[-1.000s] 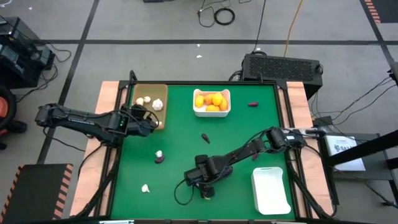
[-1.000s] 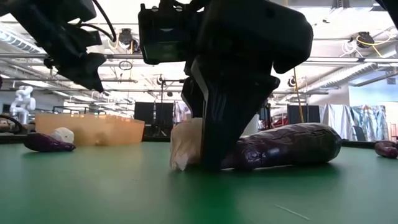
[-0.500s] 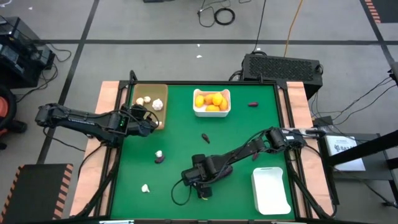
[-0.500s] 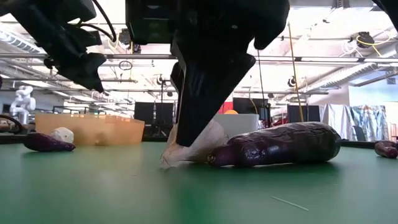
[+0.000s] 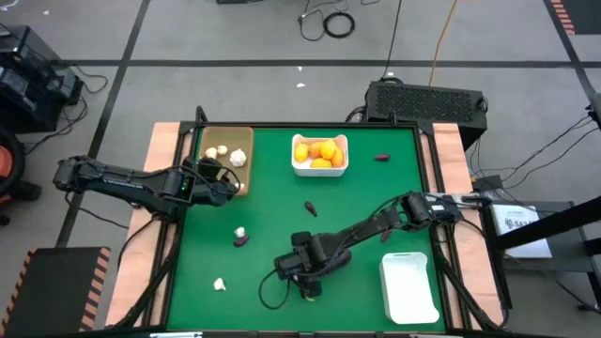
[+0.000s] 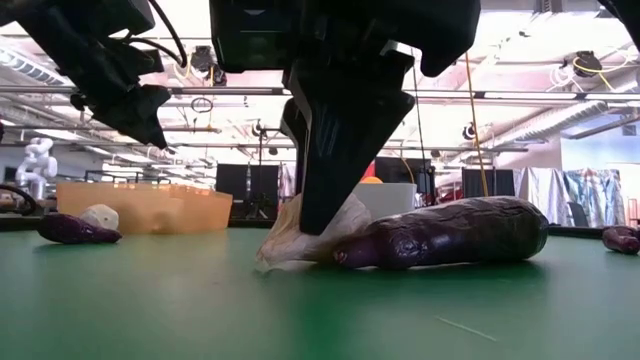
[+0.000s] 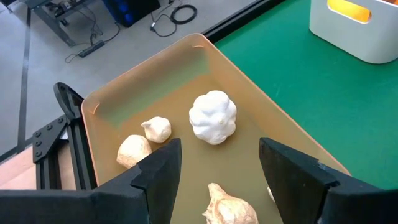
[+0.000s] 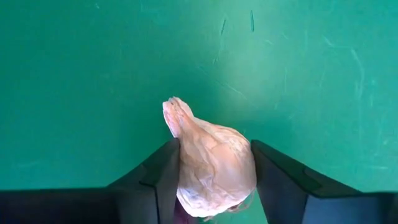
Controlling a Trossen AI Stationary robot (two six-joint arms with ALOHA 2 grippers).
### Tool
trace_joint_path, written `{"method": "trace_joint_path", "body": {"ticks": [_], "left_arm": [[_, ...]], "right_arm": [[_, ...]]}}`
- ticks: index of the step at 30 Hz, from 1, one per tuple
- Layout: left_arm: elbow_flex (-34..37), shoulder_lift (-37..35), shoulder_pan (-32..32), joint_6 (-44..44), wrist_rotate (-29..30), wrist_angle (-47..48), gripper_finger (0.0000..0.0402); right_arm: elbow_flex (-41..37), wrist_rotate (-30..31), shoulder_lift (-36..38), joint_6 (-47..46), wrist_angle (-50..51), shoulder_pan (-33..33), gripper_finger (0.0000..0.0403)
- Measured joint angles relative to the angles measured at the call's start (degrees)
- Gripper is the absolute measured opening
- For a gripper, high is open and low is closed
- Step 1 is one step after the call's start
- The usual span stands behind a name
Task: Sort produce into baskets
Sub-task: Put the garlic into the orange bin
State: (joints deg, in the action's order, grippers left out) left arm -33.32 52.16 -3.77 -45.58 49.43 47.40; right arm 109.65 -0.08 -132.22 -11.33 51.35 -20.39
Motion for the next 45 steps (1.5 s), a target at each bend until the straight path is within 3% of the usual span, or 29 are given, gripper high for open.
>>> {"method": "trace_joint_path", "body": {"ticks": [6, 10, 13, 20, 27, 40, 45], "left_arm": [[0.0, 0.0, 0.0, 0.0, 0.0, 0.0, 0.0224], [0.0, 0.0, 0.0, 0.0, 0.0, 0.0, 0.0224], [0.0, 0.0, 0.0, -0.1, 0.0, 0.0, 0.0224], [0.0, 0.0, 0.0, -6.8, 7.2, 5.5, 0.0224], [1.5, 0.0, 0.2, -15.2, 19.5, 10.2, 0.0224], [4.8, -0.2, 8.2, -15.6, 26.5, 12.0, 0.0224], [5.3, -0.2, 10.7, -15.6, 26.5, 11.7, 0.0224]], "right_arm": [[3.2, 1.2, 0.0, 4.8, 1.3, 1.6, 0.0168], [5.3, 9.6, 0.1, 11.5, -2.9, 4.0, 0.0167], [5.8, 12.4, 0.1, 16.5, -9.8, 7.0, 0.0167], [5.8, 12.4, 0.1, 18.3, -22.5, 15.9, 0.0167], [5.8, 12.1, -0.7, 16.5, -39.5, 22.6, 0.0167], [5.7, 11.9, -11.4, 16.7, -67.1, 26.8, 0.0167], [5.7, 11.9, -13.0, 16.5, -67.1, 27.6, 0.0167]]}}
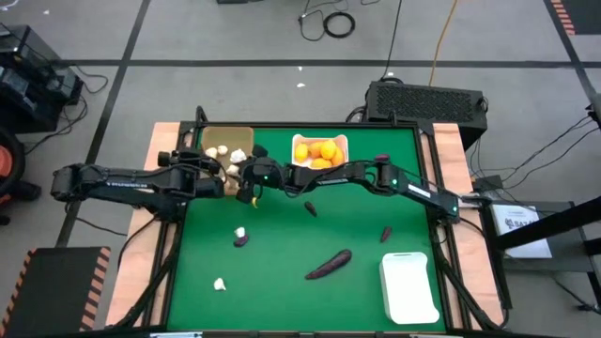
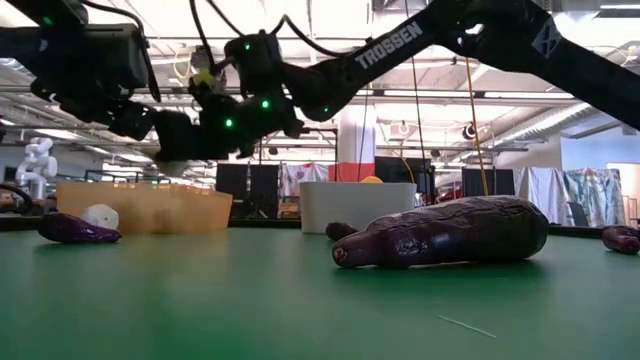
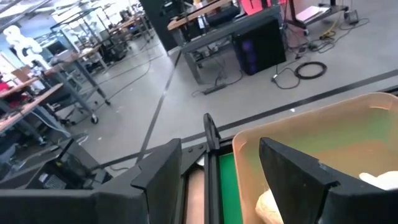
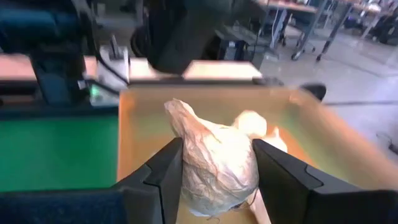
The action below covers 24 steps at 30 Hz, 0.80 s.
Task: Sort produce into baskets
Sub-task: Put the garlic into the orange bin
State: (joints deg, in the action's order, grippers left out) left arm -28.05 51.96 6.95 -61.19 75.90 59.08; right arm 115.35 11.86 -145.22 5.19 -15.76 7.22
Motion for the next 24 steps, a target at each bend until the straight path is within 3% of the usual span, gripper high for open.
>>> {"method": "trace_joint_path", "body": {"ticks": [4, 15, 22, 24], "left_arm": [[0.0, 0.0, 0.6, 0.0, 0.0, -0.2, 0.0224], [0.0, 0.0, 0.6, 0.5, -0.9, -0.8, 0.0224], [0.0, 0.0, 0.6, 4.4, -2.9, -3.4, 0.0224], [0.0, 0.0, 0.6, 6.4, -3.9, -4.7, 0.0224]], "right_arm": [[0.0, 0.0, -0.1, 0.0, 1.8, 0.6, 0.0185], [5.4, -0.2, 0.3, -1.7, 12.5, 0.9, 0.0293], [19.3, 0.0, 1.5, -1.3, 46.7, -0.3, 0.0305], [18.3, 0.0, 3.3, -1.6, 53.4, -0.7, 0.0302]]}}
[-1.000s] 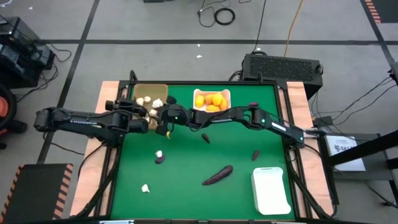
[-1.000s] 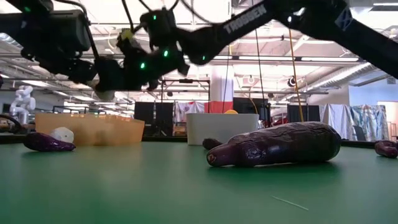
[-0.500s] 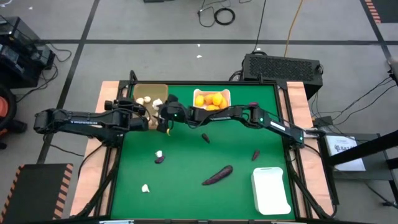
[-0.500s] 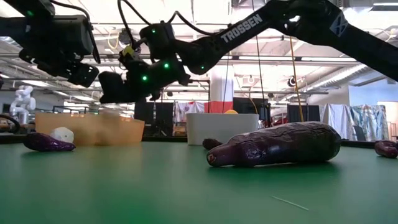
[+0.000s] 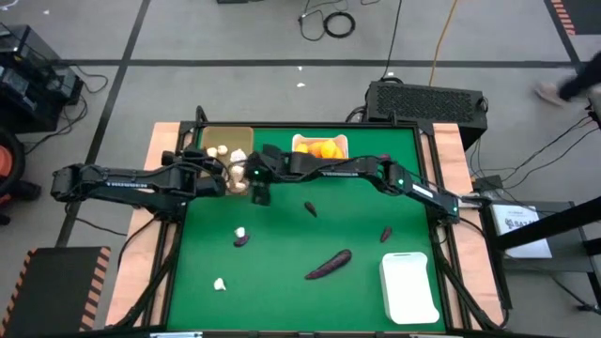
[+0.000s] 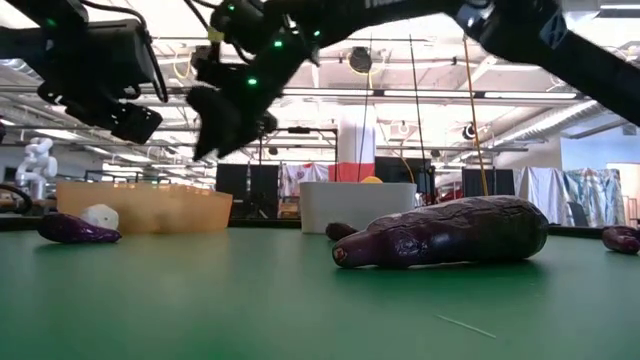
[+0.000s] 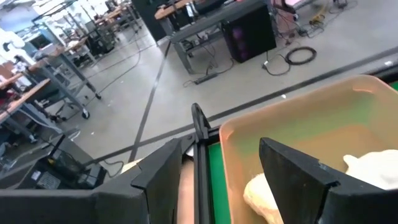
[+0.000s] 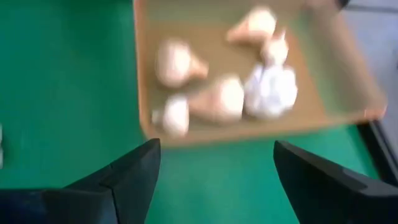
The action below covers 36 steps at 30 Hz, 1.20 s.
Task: Sort produce into baskets
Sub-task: Put the garlic into the orange bin
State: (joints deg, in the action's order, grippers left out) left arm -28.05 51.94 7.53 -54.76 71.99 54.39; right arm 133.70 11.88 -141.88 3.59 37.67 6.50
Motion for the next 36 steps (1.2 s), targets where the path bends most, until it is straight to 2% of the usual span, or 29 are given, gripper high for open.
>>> {"method": "trace_joint_path", "body": {"ticks": [8, 11, 13, 16, 19, 20, 22, 25, 28, 31, 36], "left_arm": [[0.0, 0.0, 0.0, 8.3, -3.9, -7.2, 0.0224], [0.0, 0.0, 0.0, 14.1, -9.2, -14.6, 0.0224], [0.0, 0.0, 0.0, 19.1, -16.0, -21.6, 0.0224], [0.0, 0.0, 0.0, 26.5, -32.9, -32.1, 0.0224], [0.0, 0.0, -0.9, 27.6, -51.9, -40.6, 0.0224], [0.0, 0.0, -1.9, 26.8, -56.8, -42.6, 0.0224], [0.0, 0.0, -4.6, 26.2, -61.9, -45.9, 0.0224], [-0.5, 0.0, -8.8, 24.6, -62.4, -49.5, 0.0224], [-3.3, 0.3, -12.0, 23.1, -62.4, -49.1, 0.0224], [-7.4, 1.3, -14.7, 22.1, -62.6, -47.3, 0.0224], [-18.3, 6.3, -17.8, 17.8, -61.1, -32.4, 0.0224]], "right_arm": [[-1.1, 0.1, 8.7, -3.7, 28.1, -2.7, 0.0293], [-1.2, 0.0, 10.4, -5.3, 36.6, -3.8, 0.0292], [-1.2, 0.0, 11.3, -7.0, 42.0, -4.5, 0.0292], [-1.2, 0.2, 11.7, -10.8, 49.3, -5.6, 0.0292], [-2.5, 1.0, 11.5, -14.9, 52.4, -7.3, 0.0292], [-3.4, 0.7, 11.8, -15.0, 52.1, -8.2, 0.0292], [-6.2, 0.3, 13.4, -14.9, 52.2, -10.3, 0.0292], [-11.1, 0.4, 16.6, -13.5, 52.2, -13.5, 0.0292], [-18.2, 0.5, 20.7, -13.2, 50.8, -16.5, 0.0292], [-27.4, 3.4, 27.4, -14.1, 47.9, -19.7, 0.0292], [-44.1, 11.7, 40.4, -20.2, 39.5, -23.9, 0.0293]]}}
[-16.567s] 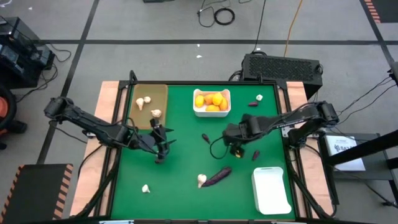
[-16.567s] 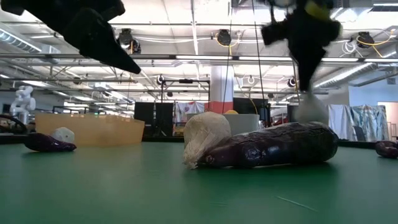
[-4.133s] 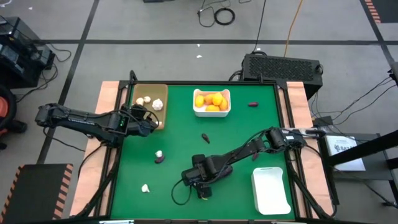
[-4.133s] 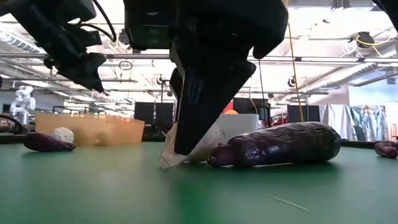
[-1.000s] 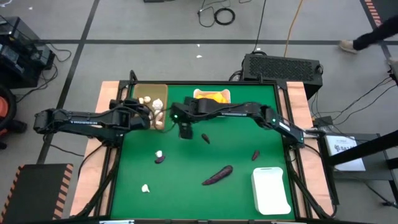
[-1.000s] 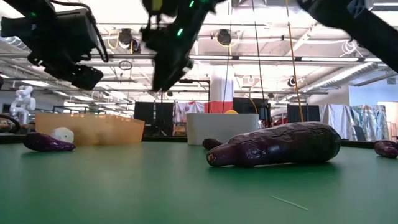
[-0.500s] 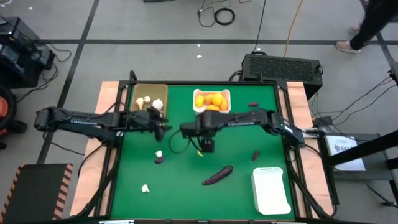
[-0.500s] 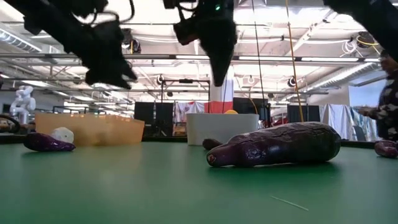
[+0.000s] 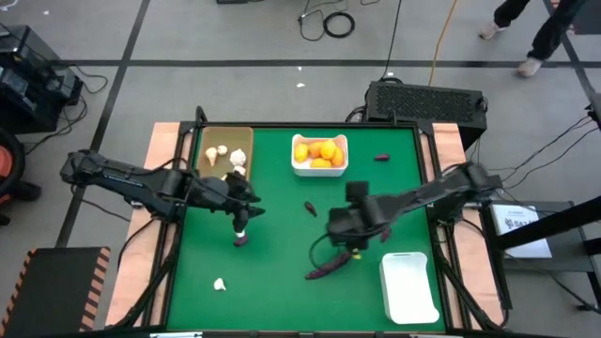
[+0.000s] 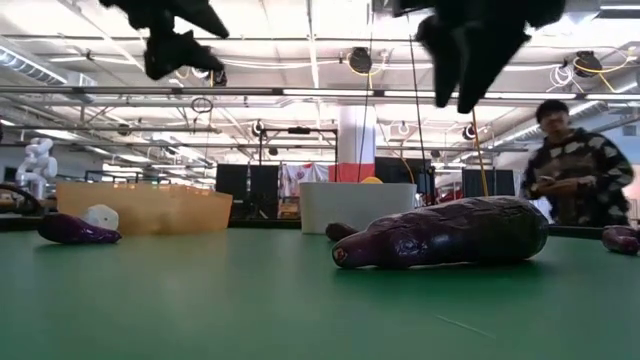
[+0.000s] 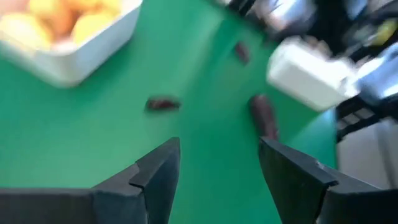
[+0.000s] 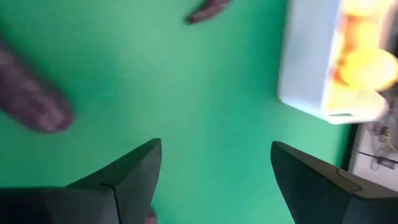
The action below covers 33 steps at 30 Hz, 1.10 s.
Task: Sort produce into baskets
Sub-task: Put the garlic into the orange bin
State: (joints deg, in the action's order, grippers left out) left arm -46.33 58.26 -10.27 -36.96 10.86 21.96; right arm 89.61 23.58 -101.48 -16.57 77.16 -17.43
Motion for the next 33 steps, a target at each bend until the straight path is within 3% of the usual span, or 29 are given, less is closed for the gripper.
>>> {"method": "trace_joint_path", "body": {"ticks": [6, 11, 15, 25, 33], "left_arm": [[-13.4, 8.6, -2.1, -10.2, 1.1, 22.5, 0.0224], [-18.2, 14.2, -4.5, -20.3, -1.0, 33.9, 0.0224], [-17.1, 17.3, -6.8, -25.2, -4.3, 35.1, 0.0224], [-16.1, 25.0, -8.1, -25.3, -4.8, 37.3, 0.0224], [-16.1, 27.8, -9.0, -25.6, -2.4, 39.5, 0.0224]], "right_arm": [[-13.9, 9.2, 13.2, -8.3, -14.0, -2.3, 0.0293], [-22.0, 12.7, 19.0, -8.9, -27.5, -3.0, 0.0293], [-24.4, 12.3, 19.9, -1.6, -31.7, -2.9, 0.0293], [-25.1, 12.1, 19.9, -0.9, -32.6, -3.3, 0.0293], [-25.1, 12.1, 19.9, 1.2, -39.4, -3.3, 0.0293]]}}
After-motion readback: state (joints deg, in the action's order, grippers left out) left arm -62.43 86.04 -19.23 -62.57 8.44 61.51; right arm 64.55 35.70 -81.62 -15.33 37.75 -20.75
